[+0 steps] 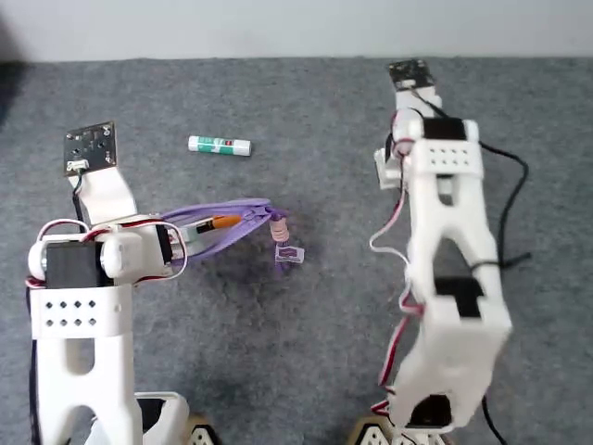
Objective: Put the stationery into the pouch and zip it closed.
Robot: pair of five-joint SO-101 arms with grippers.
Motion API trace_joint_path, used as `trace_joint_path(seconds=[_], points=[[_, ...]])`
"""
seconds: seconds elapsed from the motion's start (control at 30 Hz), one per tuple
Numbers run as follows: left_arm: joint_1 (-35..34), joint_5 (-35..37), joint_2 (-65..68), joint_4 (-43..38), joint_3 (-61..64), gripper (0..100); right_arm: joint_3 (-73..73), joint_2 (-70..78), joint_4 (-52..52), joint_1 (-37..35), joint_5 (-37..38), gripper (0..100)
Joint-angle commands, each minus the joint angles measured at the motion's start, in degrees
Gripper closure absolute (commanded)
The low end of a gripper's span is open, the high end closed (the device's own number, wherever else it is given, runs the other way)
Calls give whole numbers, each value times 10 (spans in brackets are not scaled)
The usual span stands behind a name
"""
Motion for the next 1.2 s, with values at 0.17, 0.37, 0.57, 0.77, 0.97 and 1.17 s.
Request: trace_joint_path(seconds=[0.17, 0.37, 0.57, 0.77, 0.97, 1.17], points=[[-1, 5, 4, -9, 19, 988, -251, 237, 5, 7, 65, 823], [-1, 5, 4, -7, 19, 988, -419, 376, 21, 24, 69, 824], [2, 5, 4, -7, 19, 988, -566, 450, 95, 28, 67, 824], [3, 5, 4, -7, 19, 988, -650, 481, 124, 28, 70, 825], [0, 5, 4, -7, 18, 988, -661, 526, 121, 29, 85, 893], [0, 5, 4, -7, 17, 988, -724, 523, 162, 24, 85, 976]])
